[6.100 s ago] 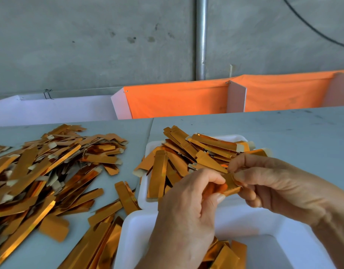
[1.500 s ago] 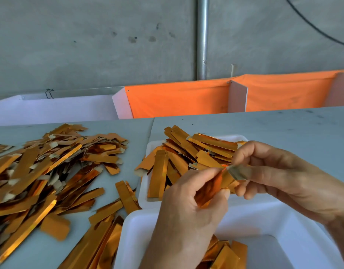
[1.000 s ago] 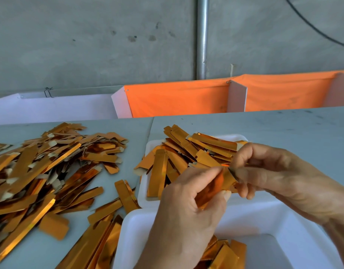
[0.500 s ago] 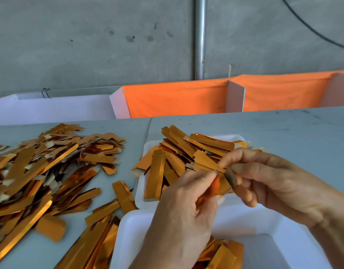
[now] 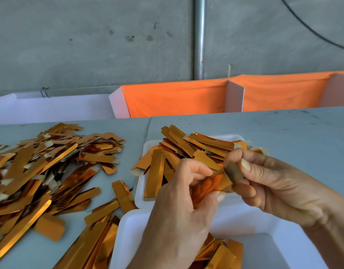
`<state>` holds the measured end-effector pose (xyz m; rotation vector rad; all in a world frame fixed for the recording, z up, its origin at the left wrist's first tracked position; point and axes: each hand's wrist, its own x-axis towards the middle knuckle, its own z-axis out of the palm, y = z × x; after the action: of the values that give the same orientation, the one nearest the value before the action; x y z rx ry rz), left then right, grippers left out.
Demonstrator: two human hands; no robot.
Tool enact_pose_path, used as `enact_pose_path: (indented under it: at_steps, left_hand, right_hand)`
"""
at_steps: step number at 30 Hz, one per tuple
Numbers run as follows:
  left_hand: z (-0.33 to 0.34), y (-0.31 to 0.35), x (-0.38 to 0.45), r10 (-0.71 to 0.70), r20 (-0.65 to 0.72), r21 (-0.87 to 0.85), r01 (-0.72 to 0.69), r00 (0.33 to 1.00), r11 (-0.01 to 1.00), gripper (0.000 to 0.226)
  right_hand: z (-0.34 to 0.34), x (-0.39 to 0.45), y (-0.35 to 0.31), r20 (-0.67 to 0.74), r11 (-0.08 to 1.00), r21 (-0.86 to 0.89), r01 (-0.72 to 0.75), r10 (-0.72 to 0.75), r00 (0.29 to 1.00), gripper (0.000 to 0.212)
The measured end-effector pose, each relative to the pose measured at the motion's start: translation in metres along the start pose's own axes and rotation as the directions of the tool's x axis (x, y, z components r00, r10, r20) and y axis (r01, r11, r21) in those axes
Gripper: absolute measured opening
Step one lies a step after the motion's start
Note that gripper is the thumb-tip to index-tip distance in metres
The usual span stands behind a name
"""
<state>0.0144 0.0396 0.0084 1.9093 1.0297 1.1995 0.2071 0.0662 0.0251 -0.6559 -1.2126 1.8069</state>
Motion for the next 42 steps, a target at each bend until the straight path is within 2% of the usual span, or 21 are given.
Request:
enact_pose_path:
  at_steps: [8, 16, 25, 38, 42]
  left_hand:
    - [0.0001, 0.0007, 0.0006, 0.057, 0.015, 0.001, -0.057, 0.998, 0.998, 0.023]
    - [-0.0024, -0.0013, -0.0004, 0.084, -0.01, 0.145, -0.082, 0.996, 0.986, 0.021]
    - [-0.0008, 0.0006, -0.0015, 0.081, -0.018, 0.179, -0.076, 0.997, 0.981, 0.021]
    - [-0.0021, 0.001, -0.0013, 0.089, -0.008, 0.159, -0.087, 0.996, 0.983, 0.015]
    - [-0.0033, 0.0011, -0.0011, 0.103, -0.001, 0.202, -0.101, 0.995, 0.974, 0.014]
  right_hand:
    - [0.0016, 0.0052, 0.0057, -0.001, 1.0, 0.03, 0.007, -0.007, 1.0, 0.038]
    - [0.0044, 0.0042, 0.0012, -0.058, 0.992, -0.124, 0.003, -0.01, 0.998, 0.022]
    - [0.0069, 0.0028, -0.002, -0.135, 0.964, -0.263, 0.022, -0.059, 0.989, 0.011]
    - [0.0071, 0.0031, -0.0021, -0.122, 0.937, -0.342, 0.07, -0.119, 0.985, 0.011]
    - [0.0079, 0.0046, 0.0007, -0.153, 0.889, -0.452, 0.068, -0.152, 0.976, 0.019]
